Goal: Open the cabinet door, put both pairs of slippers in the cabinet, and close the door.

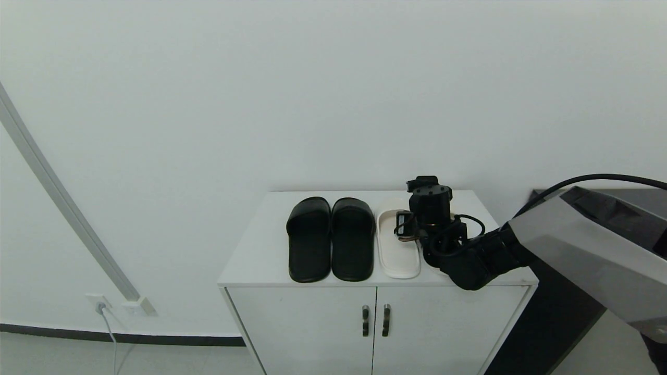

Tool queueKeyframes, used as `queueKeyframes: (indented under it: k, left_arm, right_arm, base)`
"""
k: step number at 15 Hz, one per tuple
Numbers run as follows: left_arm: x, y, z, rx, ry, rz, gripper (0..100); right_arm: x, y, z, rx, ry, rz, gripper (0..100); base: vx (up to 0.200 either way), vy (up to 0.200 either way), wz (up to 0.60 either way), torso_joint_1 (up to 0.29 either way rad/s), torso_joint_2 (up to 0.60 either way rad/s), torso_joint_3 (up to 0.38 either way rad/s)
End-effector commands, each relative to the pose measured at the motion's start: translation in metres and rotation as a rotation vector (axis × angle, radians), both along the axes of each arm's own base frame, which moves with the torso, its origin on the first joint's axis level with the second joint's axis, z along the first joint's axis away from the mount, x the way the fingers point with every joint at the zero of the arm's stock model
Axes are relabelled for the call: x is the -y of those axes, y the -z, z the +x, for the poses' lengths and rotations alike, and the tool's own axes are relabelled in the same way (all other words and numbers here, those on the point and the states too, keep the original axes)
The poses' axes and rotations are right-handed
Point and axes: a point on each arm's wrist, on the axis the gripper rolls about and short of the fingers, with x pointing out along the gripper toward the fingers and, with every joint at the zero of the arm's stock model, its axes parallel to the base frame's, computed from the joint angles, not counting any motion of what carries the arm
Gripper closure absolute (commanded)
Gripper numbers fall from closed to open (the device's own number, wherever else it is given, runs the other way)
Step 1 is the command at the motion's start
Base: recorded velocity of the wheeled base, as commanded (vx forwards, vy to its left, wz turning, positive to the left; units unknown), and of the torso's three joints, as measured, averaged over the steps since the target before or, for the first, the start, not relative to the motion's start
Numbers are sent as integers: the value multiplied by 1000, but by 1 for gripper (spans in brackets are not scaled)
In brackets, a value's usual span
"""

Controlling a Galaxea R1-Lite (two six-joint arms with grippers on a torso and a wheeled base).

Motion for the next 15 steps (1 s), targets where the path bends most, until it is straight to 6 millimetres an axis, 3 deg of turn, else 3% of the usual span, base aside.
queueKeyframes:
  k: [1, 4, 8, 11, 15]
  left_arm:
    - [0, 0, 0, -1, 0, 0, 100]
    - [0, 0, 0, -1, 0, -3, 100]
    - [0, 0, 0, 0, -2, -5, 100]
    - [0, 0, 0, -1, 0, -3, 100]
    - [0, 0, 0, -1, 0, 0, 100]
  right_arm:
    - [0, -1, 0, 5, 0, 4, 100]
    - [1, -13, -3, 26, 4, 14, 100]
    - [16, -61, -43, 73, -39, 0, 100]
    - [24, -83, -113, 52, -241, -13, 100]
    - [47, -86, -193, 6, -511, -5, 100]
  base:
    - [0, 0, 0, 0, 0, 0]
    - [0, 0, 0, 0, 0, 0]
    - [0, 0, 0, 0, 0, 0]
    - [0, 0, 0, 0, 0, 0]
    - [0, 0, 0, 0, 0, 0]
